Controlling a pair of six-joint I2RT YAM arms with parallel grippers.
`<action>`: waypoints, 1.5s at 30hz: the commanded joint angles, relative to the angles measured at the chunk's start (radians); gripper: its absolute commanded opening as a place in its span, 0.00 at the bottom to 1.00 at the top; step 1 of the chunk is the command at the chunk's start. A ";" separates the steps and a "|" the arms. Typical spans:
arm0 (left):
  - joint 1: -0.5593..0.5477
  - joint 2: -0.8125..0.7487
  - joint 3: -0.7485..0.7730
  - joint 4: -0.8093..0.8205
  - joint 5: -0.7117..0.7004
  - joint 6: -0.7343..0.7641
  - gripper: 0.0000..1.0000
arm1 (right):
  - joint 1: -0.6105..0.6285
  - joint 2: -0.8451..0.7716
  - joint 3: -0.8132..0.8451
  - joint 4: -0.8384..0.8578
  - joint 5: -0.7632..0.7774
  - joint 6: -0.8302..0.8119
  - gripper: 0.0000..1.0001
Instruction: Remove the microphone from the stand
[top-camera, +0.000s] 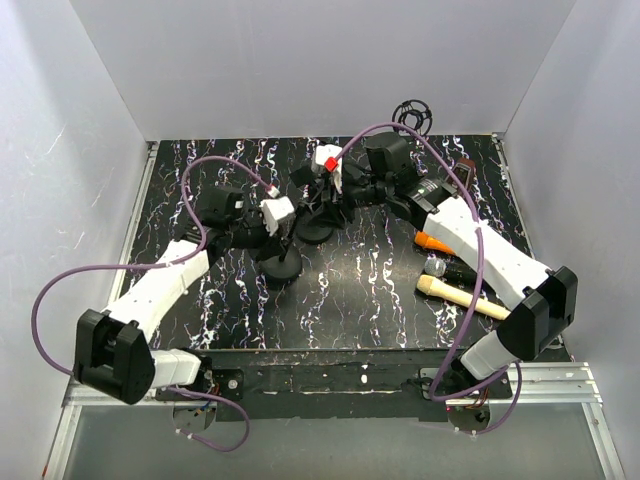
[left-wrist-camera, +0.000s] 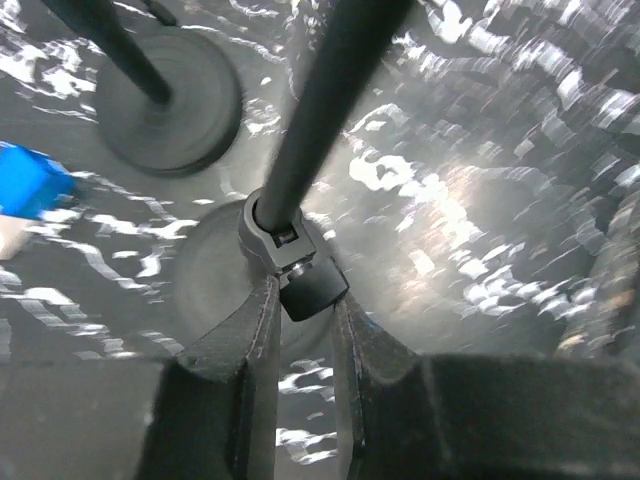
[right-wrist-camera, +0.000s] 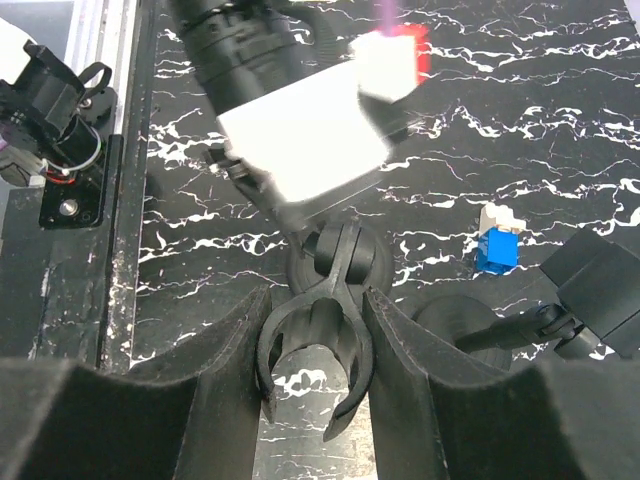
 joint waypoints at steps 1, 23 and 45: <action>0.082 0.043 0.050 0.131 0.282 -0.610 0.00 | 0.022 -0.081 0.031 0.004 -0.053 0.008 0.22; 0.204 0.264 0.050 0.396 0.539 -0.909 0.49 | -0.027 -0.222 -0.037 -0.138 0.082 -0.072 0.17; -0.055 0.189 0.291 0.351 0.485 -0.536 0.54 | -0.056 -0.093 -0.027 -0.289 0.065 -0.119 0.16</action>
